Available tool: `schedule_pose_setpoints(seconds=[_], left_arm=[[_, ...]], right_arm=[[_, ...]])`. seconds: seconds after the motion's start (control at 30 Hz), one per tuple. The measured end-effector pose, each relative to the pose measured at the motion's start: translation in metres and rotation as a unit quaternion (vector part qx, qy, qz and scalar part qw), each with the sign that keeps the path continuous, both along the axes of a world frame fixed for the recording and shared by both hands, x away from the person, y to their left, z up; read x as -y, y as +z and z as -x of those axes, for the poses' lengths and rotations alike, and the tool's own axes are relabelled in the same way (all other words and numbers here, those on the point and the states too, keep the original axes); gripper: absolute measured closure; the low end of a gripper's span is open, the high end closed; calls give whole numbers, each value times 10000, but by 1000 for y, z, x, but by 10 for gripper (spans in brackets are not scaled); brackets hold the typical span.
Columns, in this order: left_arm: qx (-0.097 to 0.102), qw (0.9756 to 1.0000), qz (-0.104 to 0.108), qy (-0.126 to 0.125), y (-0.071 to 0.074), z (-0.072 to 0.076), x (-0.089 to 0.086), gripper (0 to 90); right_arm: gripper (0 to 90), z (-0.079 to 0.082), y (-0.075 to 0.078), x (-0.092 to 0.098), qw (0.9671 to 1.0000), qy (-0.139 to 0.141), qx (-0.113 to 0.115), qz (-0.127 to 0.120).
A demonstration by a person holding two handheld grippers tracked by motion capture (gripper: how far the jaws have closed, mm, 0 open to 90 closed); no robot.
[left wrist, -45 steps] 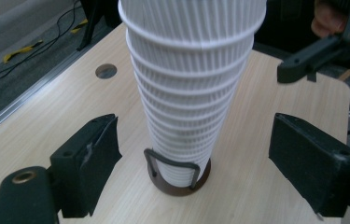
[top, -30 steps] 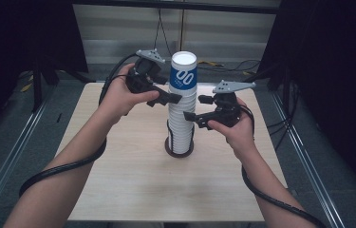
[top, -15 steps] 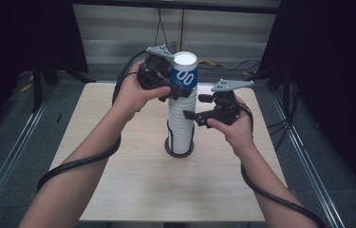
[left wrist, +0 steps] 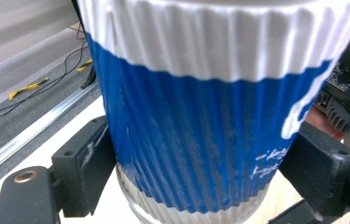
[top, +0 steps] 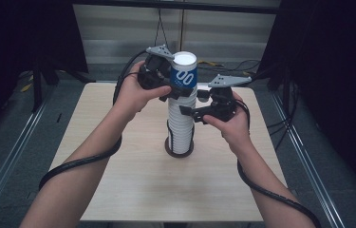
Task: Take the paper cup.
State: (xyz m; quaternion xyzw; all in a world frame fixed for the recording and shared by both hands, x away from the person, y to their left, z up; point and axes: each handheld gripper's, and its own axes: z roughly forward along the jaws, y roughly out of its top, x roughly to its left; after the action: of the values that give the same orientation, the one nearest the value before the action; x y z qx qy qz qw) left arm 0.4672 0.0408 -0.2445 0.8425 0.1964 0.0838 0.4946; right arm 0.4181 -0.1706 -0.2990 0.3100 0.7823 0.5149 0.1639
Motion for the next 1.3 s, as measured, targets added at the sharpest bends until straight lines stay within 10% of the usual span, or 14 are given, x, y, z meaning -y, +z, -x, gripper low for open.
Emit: schedule_pose_setpoints(seconds=[1.3], left_arm=[[-57, 9996, 169, 198, 7, 3, -2, 191]], right_arm=[[134, -6, 3, -10, 9995, -299, -16, -94]])
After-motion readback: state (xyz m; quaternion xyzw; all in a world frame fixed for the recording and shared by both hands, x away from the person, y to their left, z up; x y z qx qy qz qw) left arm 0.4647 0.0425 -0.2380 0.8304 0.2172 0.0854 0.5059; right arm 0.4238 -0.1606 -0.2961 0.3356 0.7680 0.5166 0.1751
